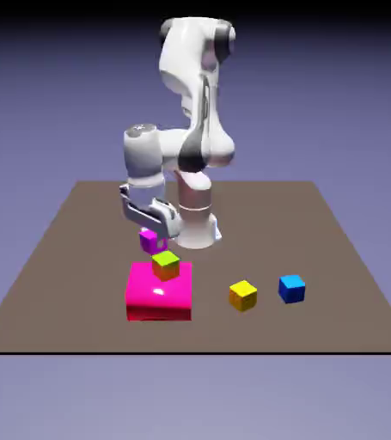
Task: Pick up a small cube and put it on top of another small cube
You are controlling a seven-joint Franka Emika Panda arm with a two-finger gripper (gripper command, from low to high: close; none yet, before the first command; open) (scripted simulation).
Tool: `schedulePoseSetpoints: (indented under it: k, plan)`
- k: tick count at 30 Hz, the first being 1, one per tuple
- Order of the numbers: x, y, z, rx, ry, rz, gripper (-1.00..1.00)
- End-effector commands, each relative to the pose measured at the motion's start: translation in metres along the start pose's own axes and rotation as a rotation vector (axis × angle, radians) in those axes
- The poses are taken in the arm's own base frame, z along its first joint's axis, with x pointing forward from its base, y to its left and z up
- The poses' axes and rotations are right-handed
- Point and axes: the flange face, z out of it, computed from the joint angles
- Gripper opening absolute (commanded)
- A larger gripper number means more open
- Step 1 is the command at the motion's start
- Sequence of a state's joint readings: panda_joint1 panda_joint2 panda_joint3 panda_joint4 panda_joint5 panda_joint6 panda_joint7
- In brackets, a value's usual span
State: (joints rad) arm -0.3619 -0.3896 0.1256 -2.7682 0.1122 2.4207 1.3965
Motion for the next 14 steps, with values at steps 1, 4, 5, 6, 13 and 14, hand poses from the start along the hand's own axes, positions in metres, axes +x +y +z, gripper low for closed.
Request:
schedulePoseSetpoints:
  k: [1,4,5,6,13,14]
  plan:
    - [-0.006,0.007,-0.003,-0.003,0.024,0.019,-1.00]
    - [-0.014,0.020,-0.008,-0.005,0.065,0.053,-1.00]
    - [-0.013,0.019,0.004,-0.005,0.067,0.054,-1.00]
    - [-0.012,0.018,0.016,-0.005,0.068,0.054,-1.00]
    - [-0.011,0.019,0.051,-0.005,0.067,0.054,1.00]
    - [-0.011,0.018,0.039,-0.005,0.068,0.054,1.00]
